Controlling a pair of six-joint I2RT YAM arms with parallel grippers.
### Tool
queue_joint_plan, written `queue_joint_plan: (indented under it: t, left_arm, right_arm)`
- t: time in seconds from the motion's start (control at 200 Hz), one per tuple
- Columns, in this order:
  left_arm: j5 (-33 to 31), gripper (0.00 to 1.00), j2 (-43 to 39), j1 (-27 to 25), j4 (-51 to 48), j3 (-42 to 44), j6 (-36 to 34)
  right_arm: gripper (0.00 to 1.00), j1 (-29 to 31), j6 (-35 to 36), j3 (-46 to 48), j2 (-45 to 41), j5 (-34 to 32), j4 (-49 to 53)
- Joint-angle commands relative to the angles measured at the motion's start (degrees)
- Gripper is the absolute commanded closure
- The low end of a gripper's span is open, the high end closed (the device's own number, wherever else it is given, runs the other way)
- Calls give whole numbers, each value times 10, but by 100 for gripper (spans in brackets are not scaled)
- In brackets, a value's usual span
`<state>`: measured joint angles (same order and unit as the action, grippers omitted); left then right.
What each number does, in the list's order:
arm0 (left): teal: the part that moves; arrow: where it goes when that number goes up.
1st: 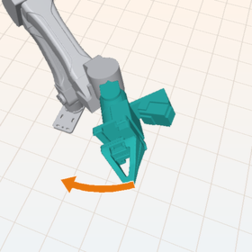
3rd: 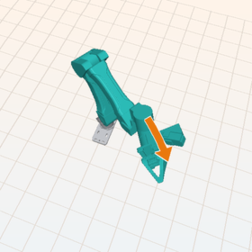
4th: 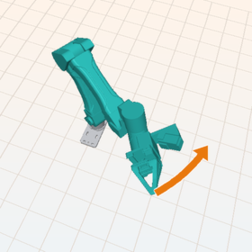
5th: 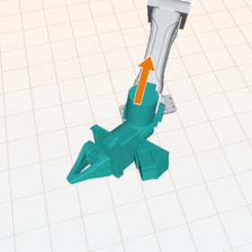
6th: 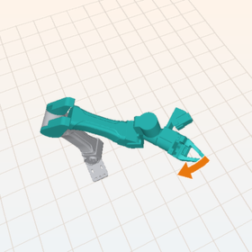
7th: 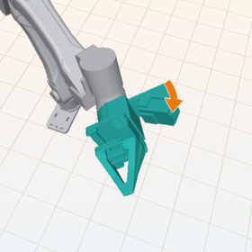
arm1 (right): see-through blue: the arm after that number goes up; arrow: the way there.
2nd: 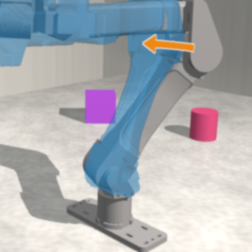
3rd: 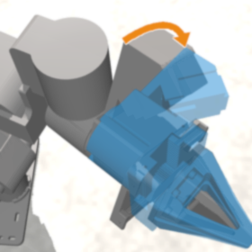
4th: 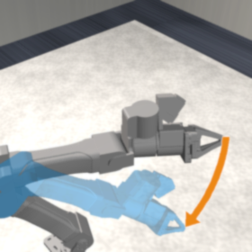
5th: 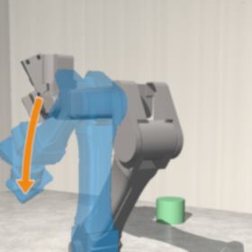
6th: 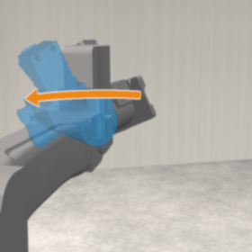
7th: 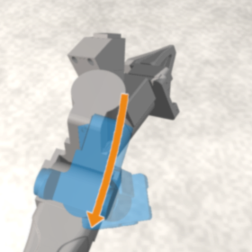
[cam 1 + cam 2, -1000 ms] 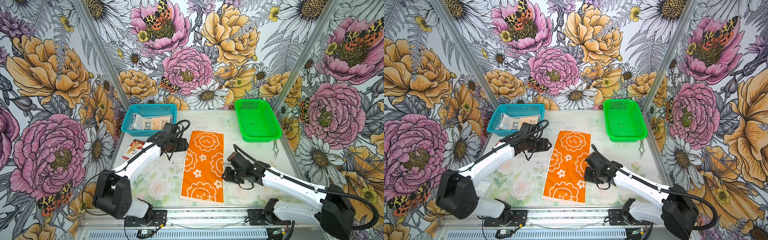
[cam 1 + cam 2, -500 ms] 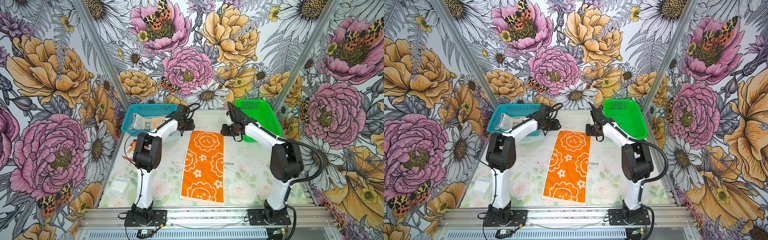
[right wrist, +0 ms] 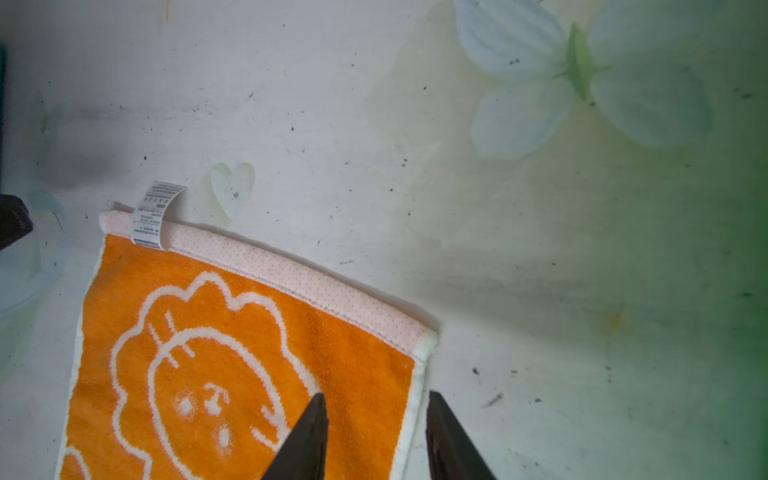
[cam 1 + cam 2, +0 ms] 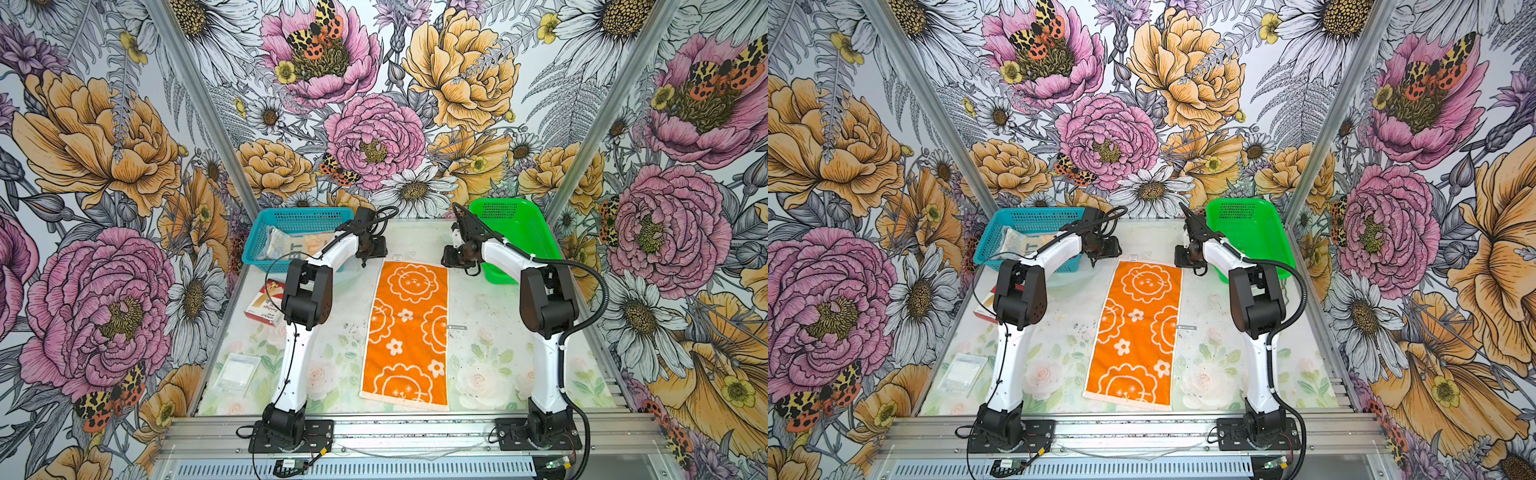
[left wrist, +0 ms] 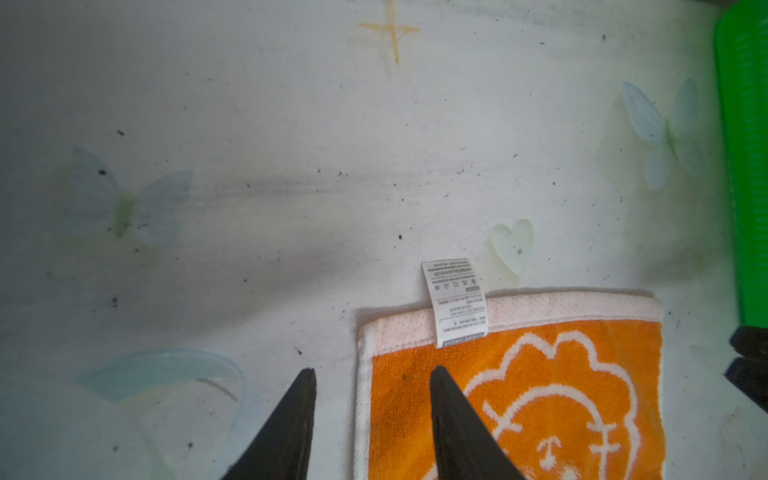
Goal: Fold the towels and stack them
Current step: 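Lower both grippers and pinch the towel's far edge corners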
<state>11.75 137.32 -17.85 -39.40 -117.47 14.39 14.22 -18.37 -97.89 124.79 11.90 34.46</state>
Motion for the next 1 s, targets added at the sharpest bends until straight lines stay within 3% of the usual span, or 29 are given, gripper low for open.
queue_joint_plan:
  t: [0.0, 0.996]
  left_arm:
    - [31, 55, 26, 4, -10, -37, -2]
    - [54, 64, 79, -20, -56, -81, -8]
  right_arm:
    - [59, 0, -5, -30, 22, 4, -5]
    - [61, -5, -17, 10, 32, 11, -4]
